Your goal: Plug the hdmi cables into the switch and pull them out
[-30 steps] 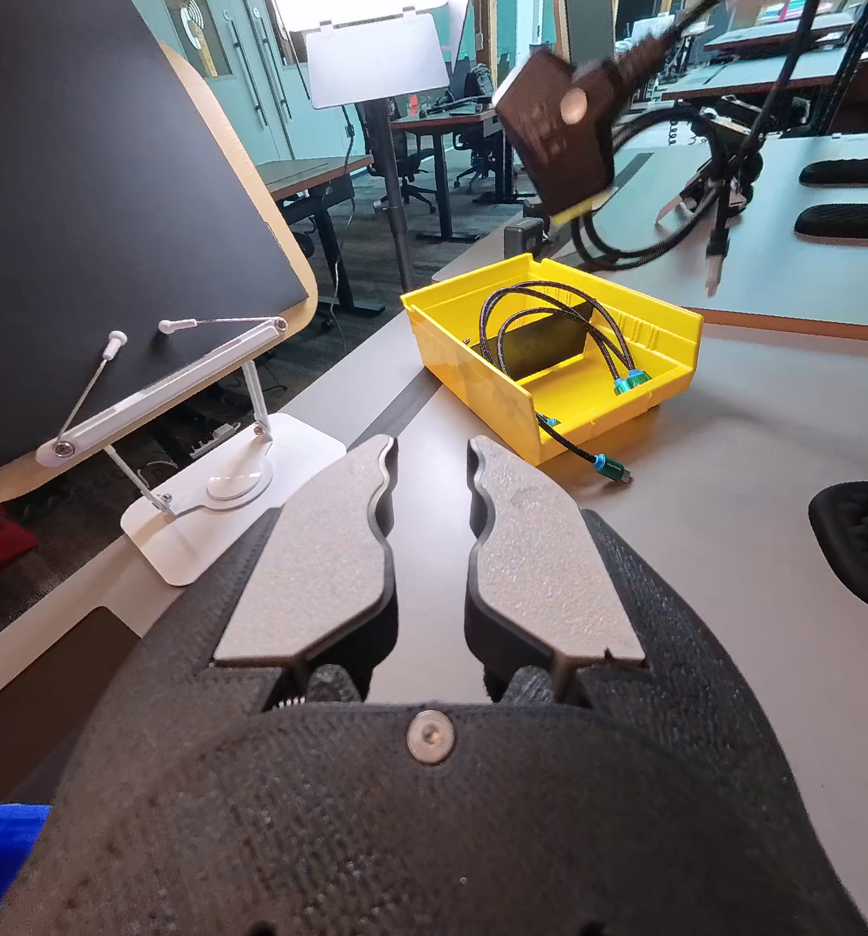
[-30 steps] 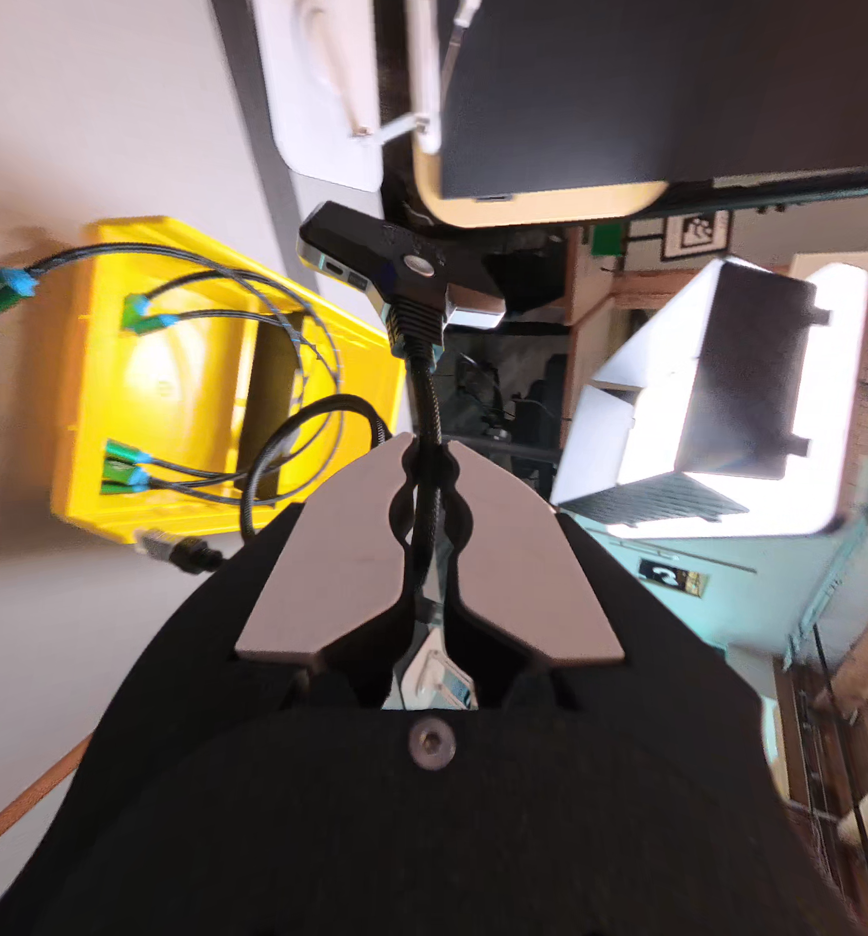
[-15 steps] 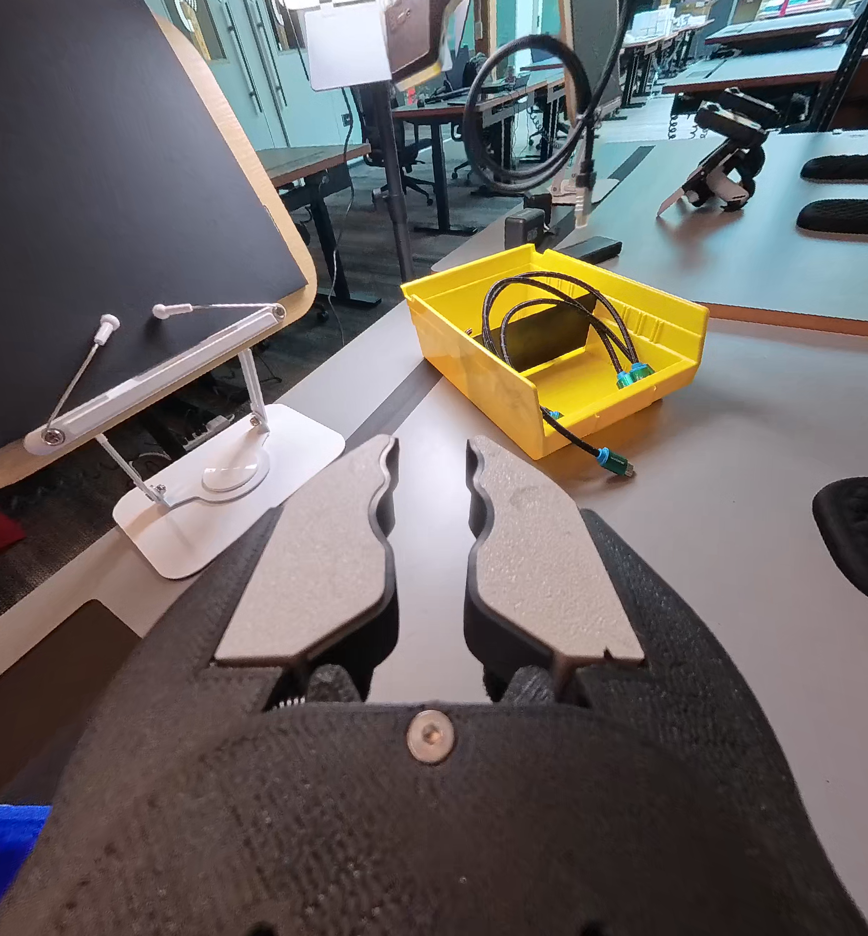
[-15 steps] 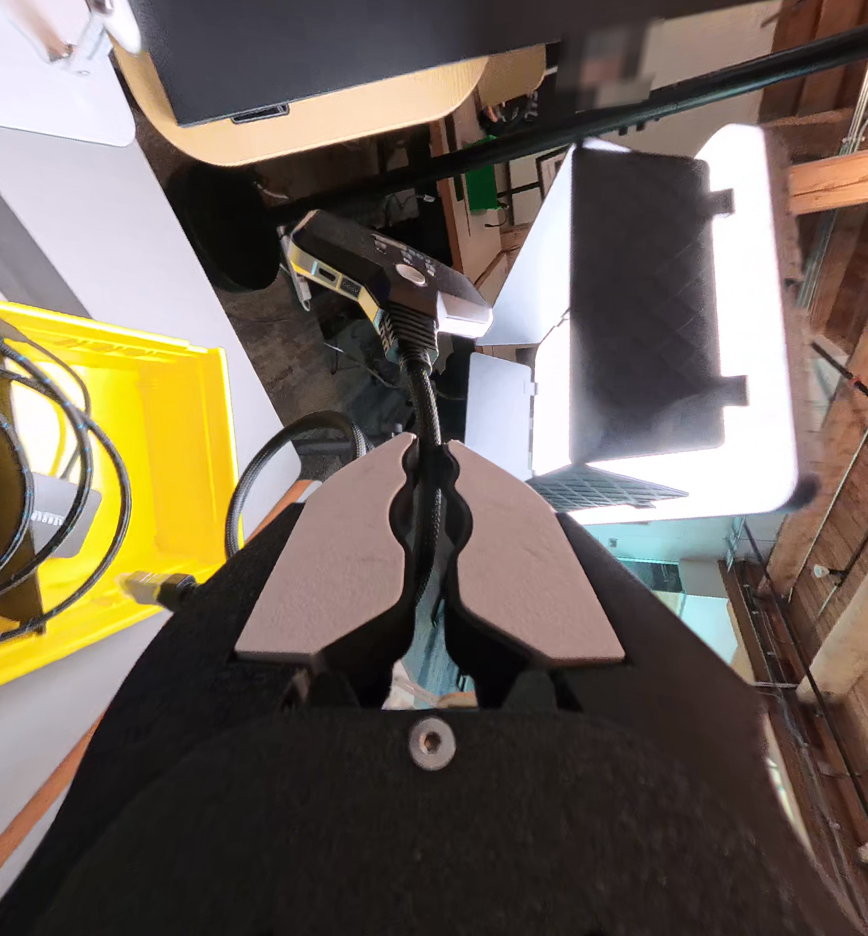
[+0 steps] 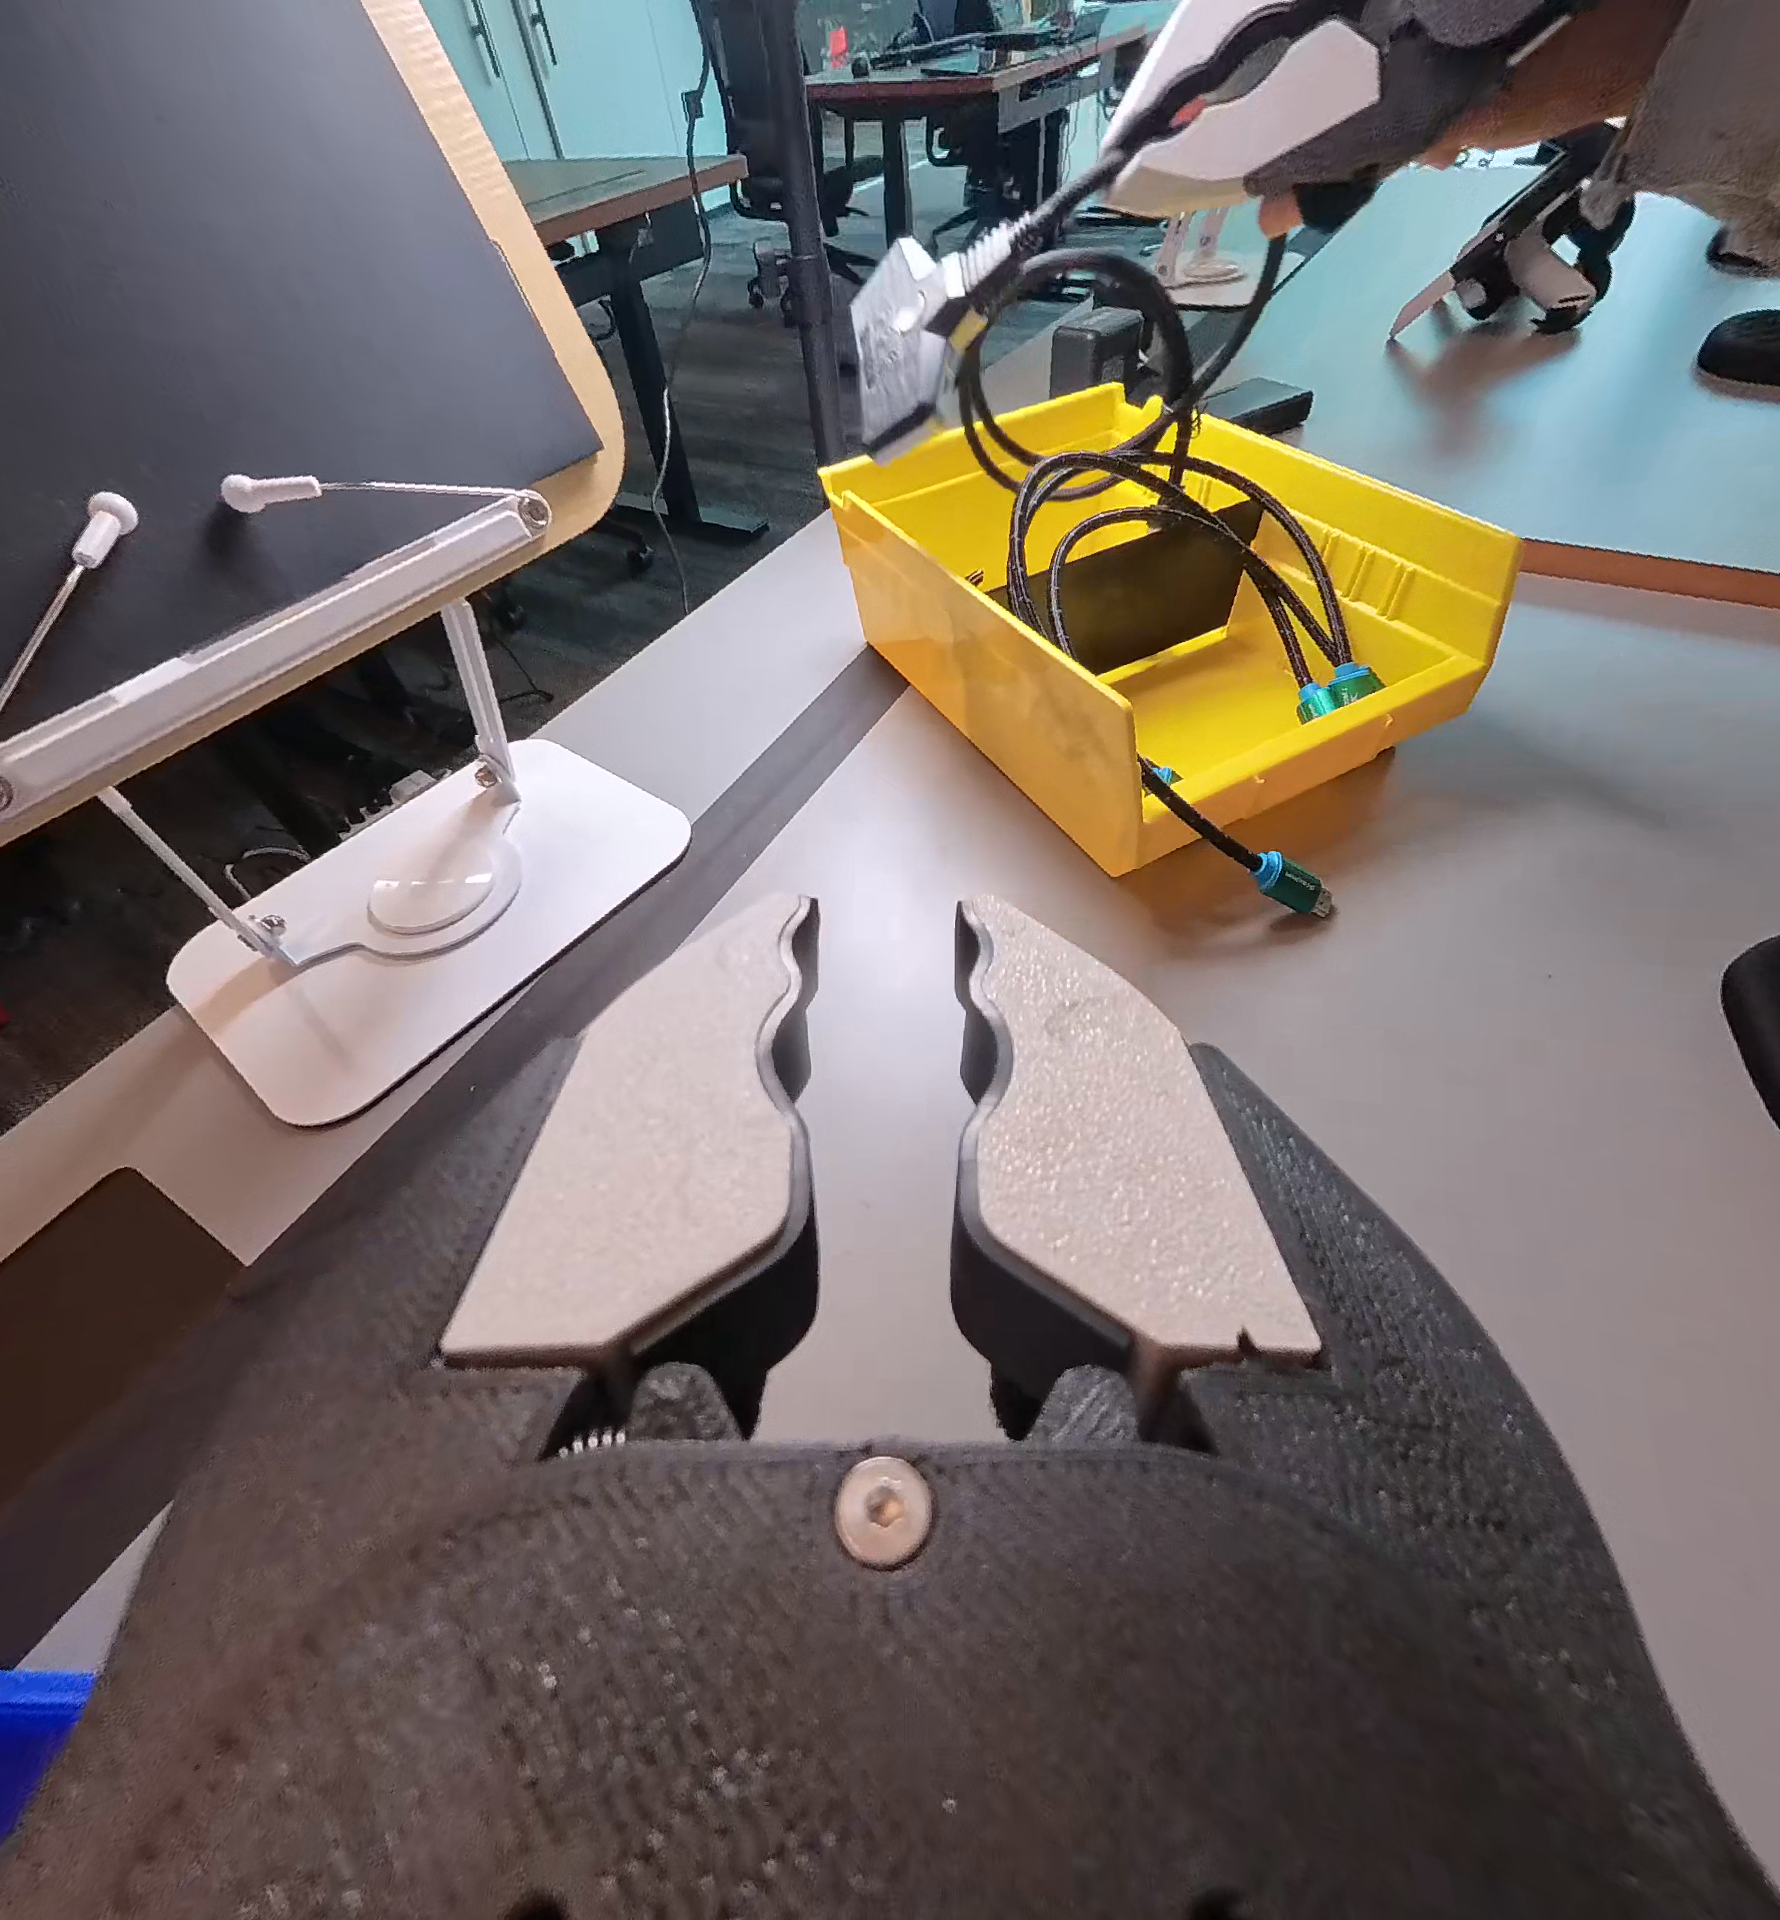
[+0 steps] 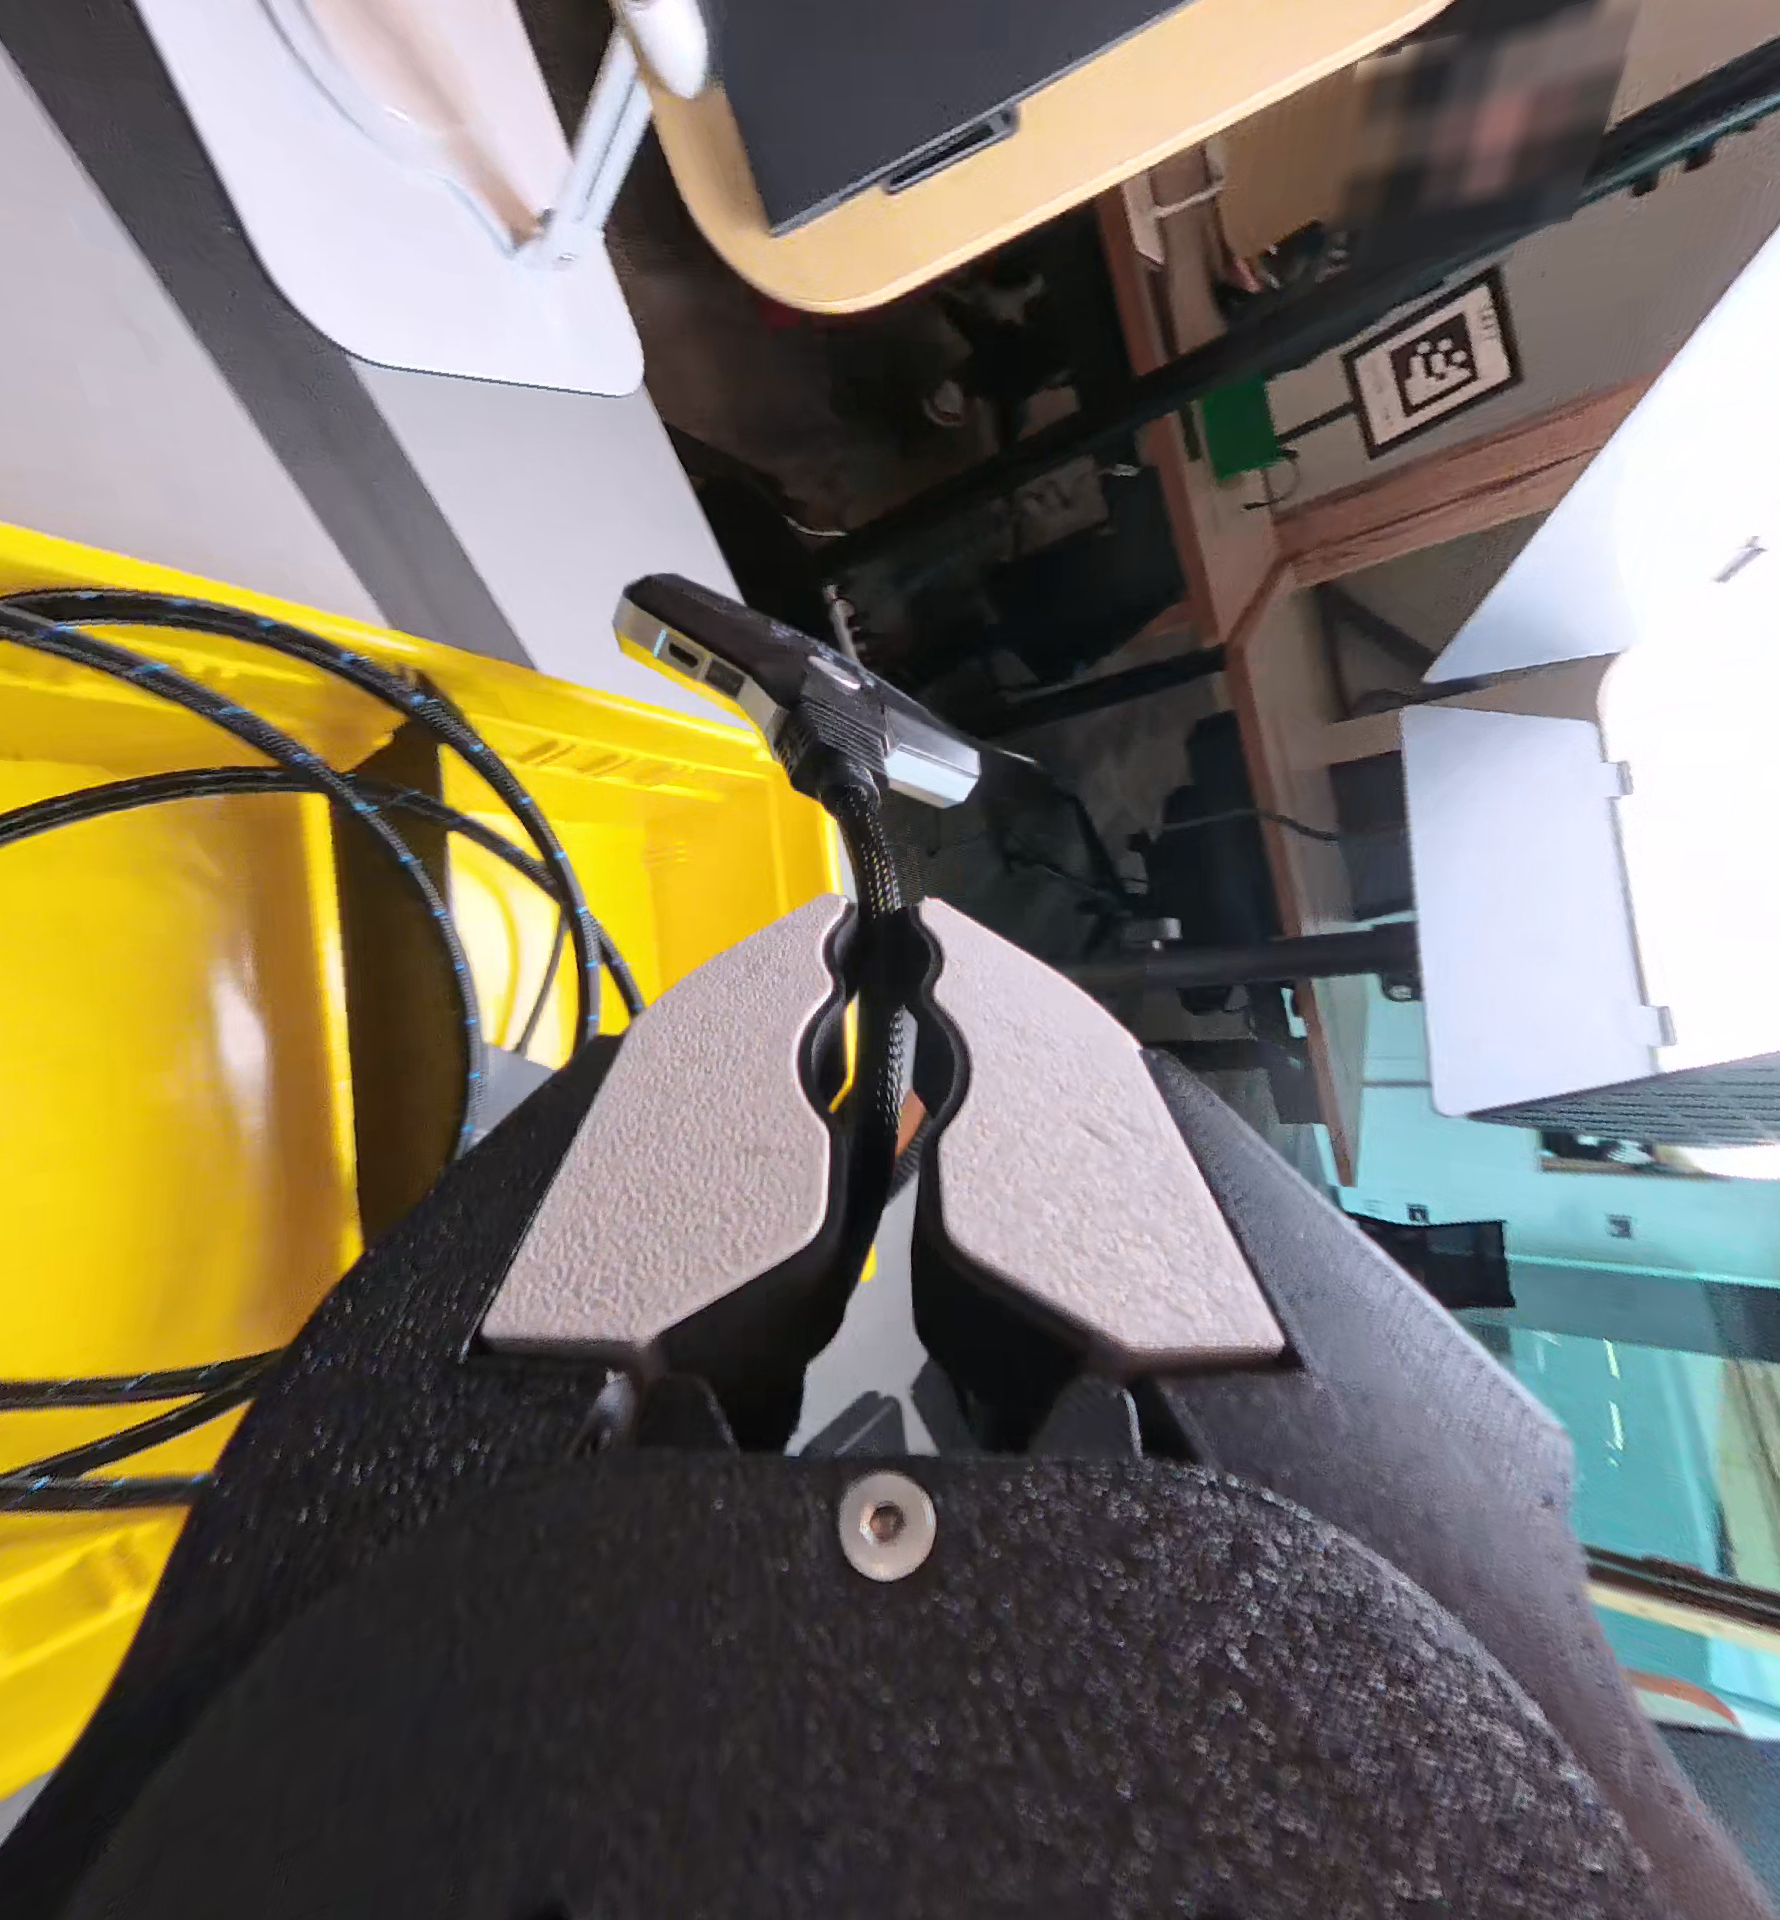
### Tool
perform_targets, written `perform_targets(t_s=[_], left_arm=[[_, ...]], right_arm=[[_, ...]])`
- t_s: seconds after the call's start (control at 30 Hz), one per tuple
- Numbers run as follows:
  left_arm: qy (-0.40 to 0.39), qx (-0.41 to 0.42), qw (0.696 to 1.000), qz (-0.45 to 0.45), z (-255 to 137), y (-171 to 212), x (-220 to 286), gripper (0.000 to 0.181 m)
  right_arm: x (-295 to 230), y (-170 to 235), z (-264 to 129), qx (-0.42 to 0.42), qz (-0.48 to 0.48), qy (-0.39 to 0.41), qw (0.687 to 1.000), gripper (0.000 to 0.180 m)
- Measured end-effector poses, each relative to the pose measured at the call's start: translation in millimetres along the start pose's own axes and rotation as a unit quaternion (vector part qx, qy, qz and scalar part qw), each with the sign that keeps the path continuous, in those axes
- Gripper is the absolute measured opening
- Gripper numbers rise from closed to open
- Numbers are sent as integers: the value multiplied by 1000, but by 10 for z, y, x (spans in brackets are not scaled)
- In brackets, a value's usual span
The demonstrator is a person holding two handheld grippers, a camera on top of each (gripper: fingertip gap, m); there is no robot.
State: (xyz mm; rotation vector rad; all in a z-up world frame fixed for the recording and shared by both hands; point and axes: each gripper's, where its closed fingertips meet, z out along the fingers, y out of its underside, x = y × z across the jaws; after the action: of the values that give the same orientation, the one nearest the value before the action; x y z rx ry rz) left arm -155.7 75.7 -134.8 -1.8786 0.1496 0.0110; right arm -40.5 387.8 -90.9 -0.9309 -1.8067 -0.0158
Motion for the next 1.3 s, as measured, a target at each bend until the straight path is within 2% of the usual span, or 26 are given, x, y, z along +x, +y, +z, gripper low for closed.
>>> perform_targets(t_s=[0.13, 0.27, 0.4, 0.6, 0.7, 0.93, 1.07, 1.13, 1.2, 1.3], left_arm=[[-1, -6, 1000, 0, 17, 36, -12, 25], [-1, -7, 1000, -1, 25, 50, -27, 25], [-2, -9, 1000, -3, 21, 69, -46, 25], [-5, -11, 1000, -1, 16, 81, -55, 25], [-8, -19, 1000, -4, 27, 135, -89, 25], [-3, -34, 999, -24, 116, 282, -173, 24], [-7, -44, 999, -17, 114, 330, -176, 24], [-10, -42, 999, -19, 98, 329, -201, 24], [-9, -39, 999, -26, 99, 333, -226, 24], [-6, -43, 999, -29, 114, 365, -237, 24]], right_arm=[[-117, 44, -151, 3, 1, -51, 999, 7], [-146, 157, -207, -39, -3, -105, 994, 7], [68, 272, -124, -78, 15, -86, 993, 7], [210, 630, 204, -145, 16, -84, 986, 8], [68, 747, 315, -178, -31, -137, 974, 8], [-351, 559, 529, -187, -84, -229, 952, 7], [-660, 550, 580, -236, -135, -280, 921, 7], [-575, 592, 580, -264, -186, -259, 910, 7], [-420, 609, 613, -275, -204, -215, 915, 9], [-254, 554, 561, -262, -170, -173, 934, 30]])
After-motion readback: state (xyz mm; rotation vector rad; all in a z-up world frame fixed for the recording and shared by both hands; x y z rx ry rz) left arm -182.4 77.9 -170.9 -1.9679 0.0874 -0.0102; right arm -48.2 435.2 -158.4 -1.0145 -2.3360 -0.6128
